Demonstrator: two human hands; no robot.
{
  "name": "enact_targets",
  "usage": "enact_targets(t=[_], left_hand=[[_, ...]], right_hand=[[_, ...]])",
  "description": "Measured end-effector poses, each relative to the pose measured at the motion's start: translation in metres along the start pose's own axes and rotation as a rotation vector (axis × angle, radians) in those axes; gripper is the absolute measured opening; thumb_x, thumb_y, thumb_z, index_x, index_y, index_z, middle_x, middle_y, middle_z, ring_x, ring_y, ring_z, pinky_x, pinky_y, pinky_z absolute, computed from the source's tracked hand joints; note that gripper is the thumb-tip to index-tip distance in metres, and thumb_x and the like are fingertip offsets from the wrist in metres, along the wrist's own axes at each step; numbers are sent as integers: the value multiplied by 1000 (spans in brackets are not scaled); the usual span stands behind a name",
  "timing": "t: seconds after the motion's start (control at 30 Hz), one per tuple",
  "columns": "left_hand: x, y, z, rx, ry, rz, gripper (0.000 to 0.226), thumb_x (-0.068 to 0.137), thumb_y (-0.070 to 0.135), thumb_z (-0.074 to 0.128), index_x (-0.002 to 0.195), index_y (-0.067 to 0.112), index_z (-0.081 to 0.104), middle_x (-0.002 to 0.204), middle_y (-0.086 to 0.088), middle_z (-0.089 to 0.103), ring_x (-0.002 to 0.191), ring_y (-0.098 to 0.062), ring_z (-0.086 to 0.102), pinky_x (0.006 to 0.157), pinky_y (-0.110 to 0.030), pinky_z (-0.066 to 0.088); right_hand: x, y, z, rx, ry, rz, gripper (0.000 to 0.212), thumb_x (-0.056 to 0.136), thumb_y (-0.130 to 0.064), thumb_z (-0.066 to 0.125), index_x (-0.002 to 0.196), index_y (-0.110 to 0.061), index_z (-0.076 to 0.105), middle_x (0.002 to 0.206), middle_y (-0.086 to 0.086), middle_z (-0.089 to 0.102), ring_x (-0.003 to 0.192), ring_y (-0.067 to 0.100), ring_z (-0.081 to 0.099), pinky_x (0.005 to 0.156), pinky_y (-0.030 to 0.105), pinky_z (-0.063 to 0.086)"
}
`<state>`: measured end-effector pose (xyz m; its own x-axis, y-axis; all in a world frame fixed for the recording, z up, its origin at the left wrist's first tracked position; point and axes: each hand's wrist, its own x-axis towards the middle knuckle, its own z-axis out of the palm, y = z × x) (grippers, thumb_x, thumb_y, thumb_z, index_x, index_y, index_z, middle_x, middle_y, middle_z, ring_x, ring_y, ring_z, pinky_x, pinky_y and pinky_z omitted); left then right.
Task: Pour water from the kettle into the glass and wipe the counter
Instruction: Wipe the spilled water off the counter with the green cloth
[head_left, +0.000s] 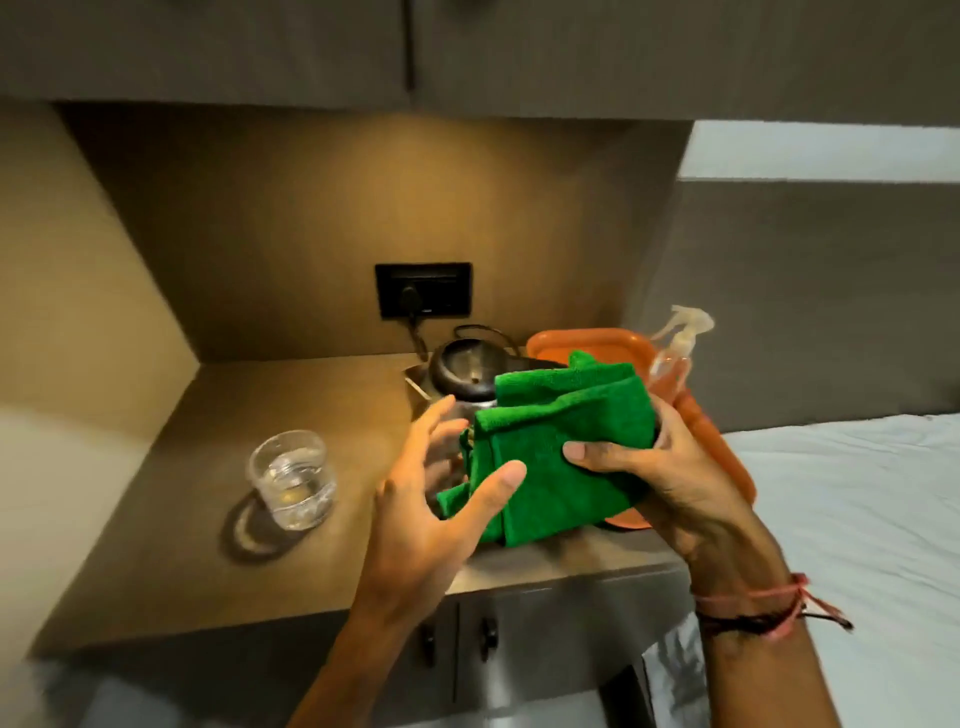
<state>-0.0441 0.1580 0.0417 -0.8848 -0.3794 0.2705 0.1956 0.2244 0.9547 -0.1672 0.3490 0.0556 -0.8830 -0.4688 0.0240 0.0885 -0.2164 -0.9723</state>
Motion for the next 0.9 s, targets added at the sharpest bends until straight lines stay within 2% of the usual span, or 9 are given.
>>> enact_targets(t=[0.1, 0.17, 0.27, 0.33, 0.47, 0.57, 0.67, 0.77, 0.9], left_hand=[[-14, -8, -37, -115, 37, -112, 33, 77, 28, 87, 106, 41, 76, 108, 14, 81, 103, -5, 75, 83, -23, 60], [-21, -17, -59, -126, 80, -147, 33, 79, 7, 86, 95, 35, 80, 99, 8, 83, 95, -10, 78, 76, -23, 62], [-35, -35, -86, -83, 103, -166, 36, 78, 5, 86, 98, 34, 78, 99, 7, 82, 96, -14, 78, 78, -25, 63], [-40, -50, -100, 37, 202, -129, 45, 76, 12, 90, 107, 38, 71, 103, 10, 78, 100, -8, 74, 82, -19, 59], [-27, -86, -136, 193, 477, -173, 84, 63, 22, 97, 134, 27, 51, 124, 2, 61, 111, -9, 63, 87, -13, 54], [-5, -118, -162, 190, 411, -343, 116, 58, 22, 100, 154, 17, 35, 153, -10, 47, 138, -19, 48, 115, -32, 42], [16, -142, -173, 135, 266, -421, 133, 55, 20, 101, 161, 20, 21, 166, -9, 33, 151, -22, 34, 125, -44, 30], [31, -159, -172, 111, 178, -420, 122, 54, 19, 101, 156, 22, 35, 155, -6, 50, 143, -25, 48, 119, -51, 41], [40, -170, -172, 153, 212, -339, 92, 52, 14, 101, 135, 19, 60, 128, -5, 70, 120, -23, 66, 103, -51, 56]], right_hand=[[-4, 21, 56, -22, -116, 35, 46, 63, 6, 84, 102, -19, 84, 108, 8, 85, 99, 22, 80, 81, 31, 65], [-8, 38, 80, -21, -199, 102, 44, 71, 3, 82, 106, -23, 86, 112, 6, 85, 104, 21, 81, 83, 28, 64], [-15, 62, 105, 20, -267, 219, 40, 82, 0, 77, 119, -16, 81, 124, 14, 81, 116, 30, 77, 89, 35, 64], [-18, 77, 116, 42, -186, 265, 47, 81, -2, 80, 127, -7, 74, 126, 18, 79, 120, 37, 75, 91, 41, 65], [-18, 96, 130, 28, 185, 251, 44, 84, 9, 78, 126, -4, 70, 116, 16, 81, 109, 34, 77, 96, 48, 62], [-16, 106, 136, 1, 350, 257, 45, 92, 10, 70, 134, -5, 64, 123, 16, 77, 108, 30, 76, 89, 43, 62], [-21, 115, 147, -31, 457, 222, 41, 96, 8, 67, 134, -8, 62, 122, 14, 76, 112, 30, 74, 81, 35, 66], [-29, 128, 162, -234, 541, 55, 43, 97, 12, 61, 130, -14, 65, 120, 10, 74, 120, 28, 70, 97, 42, 63], [-44, 149, 184, -880, 435, -181, 86, 68, 21, 58, 147, -11, 62, 148, 12, 62, 140, 31, 54, 119, 51, 43]])
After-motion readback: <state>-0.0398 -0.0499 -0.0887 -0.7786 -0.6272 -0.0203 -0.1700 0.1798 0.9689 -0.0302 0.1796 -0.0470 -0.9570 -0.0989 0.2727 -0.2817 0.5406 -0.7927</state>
